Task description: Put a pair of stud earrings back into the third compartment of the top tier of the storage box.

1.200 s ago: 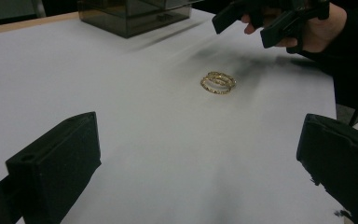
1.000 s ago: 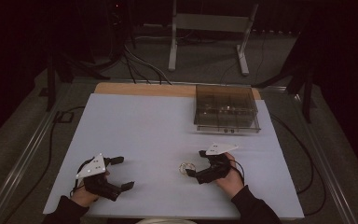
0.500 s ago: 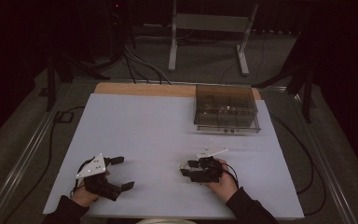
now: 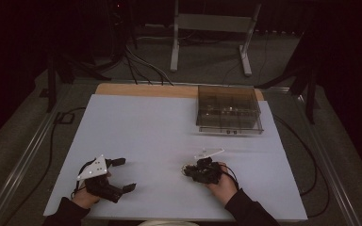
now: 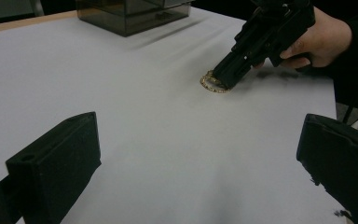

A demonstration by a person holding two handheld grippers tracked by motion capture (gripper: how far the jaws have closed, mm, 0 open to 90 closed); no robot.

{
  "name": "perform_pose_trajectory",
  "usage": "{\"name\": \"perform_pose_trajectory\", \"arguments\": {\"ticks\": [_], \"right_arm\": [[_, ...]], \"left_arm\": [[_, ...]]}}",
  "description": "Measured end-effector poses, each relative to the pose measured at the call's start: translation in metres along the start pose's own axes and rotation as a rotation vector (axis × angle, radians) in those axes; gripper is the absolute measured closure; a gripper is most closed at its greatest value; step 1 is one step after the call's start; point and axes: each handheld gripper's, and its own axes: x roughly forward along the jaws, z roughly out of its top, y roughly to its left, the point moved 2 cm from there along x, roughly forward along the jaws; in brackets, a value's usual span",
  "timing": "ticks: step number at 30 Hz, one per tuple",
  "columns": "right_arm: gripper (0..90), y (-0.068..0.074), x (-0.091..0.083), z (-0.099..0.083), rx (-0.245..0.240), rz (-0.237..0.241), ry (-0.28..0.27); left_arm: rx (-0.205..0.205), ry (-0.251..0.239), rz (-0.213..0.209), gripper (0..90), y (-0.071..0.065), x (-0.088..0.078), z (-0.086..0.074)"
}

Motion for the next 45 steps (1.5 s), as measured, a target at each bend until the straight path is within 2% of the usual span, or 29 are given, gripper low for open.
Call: {"name": "perform_pose_trajectory", "arguments": {"ticks": [3, 7, 15, 28, 45], "right_arm": [[84.0, -0.001, 0.000, -0.001, 0.008, 0.003, 0.002], [85.0, -0.001, 0.000, -0.001, 0.015, 0.007, -0.001], [85.4, 0.004, -0.005, 0.001, -0.014, 0.010, -0.011], [85.3, 0.006, -0.020, 0.008, -0.022, 0.013, -0.051], [85.4, 0.010, -0.034, 0.012, -0.041, 0.026, -0.063]], "left_arm": [[0.006, 0.005, 0.000, 0.5, 0.000, 0.000, 0.000], [0.001, 0.000, -0.002, 0.5, 0.000, 0.000, 0.000], [0.003, 0.004, -0.005, 0.5, 0.000, 0.000, 0.000], [0.001, 0.002, -0.005, 0.5, 0.000, 0.001, 0.000], [0.004, 0.004, -0.005, 0.5, 0.000, 0.001, 0.000]]}}
